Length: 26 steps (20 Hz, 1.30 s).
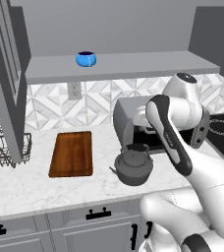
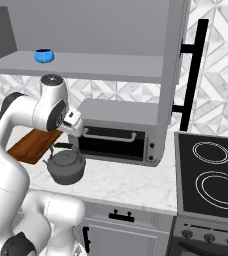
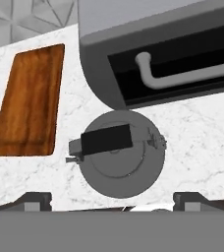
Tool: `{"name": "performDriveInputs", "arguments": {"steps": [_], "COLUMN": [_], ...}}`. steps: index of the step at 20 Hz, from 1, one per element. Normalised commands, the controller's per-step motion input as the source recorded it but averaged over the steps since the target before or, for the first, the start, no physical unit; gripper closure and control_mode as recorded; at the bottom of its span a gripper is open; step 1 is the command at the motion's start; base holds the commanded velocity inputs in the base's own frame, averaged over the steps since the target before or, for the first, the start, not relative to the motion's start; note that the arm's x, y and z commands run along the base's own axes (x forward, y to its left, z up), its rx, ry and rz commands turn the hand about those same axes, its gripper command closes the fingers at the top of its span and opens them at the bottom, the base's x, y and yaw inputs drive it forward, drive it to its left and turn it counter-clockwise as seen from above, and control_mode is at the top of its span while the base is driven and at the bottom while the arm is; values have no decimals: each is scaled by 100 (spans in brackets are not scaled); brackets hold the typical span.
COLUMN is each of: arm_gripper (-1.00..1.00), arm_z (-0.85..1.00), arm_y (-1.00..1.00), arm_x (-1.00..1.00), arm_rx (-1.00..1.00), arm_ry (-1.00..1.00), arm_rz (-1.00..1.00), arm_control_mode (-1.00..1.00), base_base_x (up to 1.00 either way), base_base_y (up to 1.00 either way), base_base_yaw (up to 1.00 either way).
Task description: Pick the kettle from the counter and place it on the tray. Then pick the mug from the cabinet and place it on the tray. Then close the cabinet doors.
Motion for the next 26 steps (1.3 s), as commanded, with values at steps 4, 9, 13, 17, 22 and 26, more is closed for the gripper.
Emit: {"name": "performDriveInputs", "arguments": {"steps": [4,9,13,17,22,26], "arm_gripper": [-100,-100,-100,-100,-100,-100], "arm_z": [-32,-34,-37,-38,-37,-28], "arm_y": [34,28,17,5,2,0], "arm_x": [29,38,43,37,26,14], "arm_rx": [0,0,0,-3,-5,0], "arm_ry": [12,21,16,16,8,10], "arm_rz": [-14,-2,-1,-5,-12,-17], "arm_control_mode": [-100,-100,-100,-100,-100,-100], "base_base_x": [0,0,0,0,0,0], "base_base_y": [0,0,0,0,0,0], "base_base_yaw": [0,0,0,0,0,0]}}
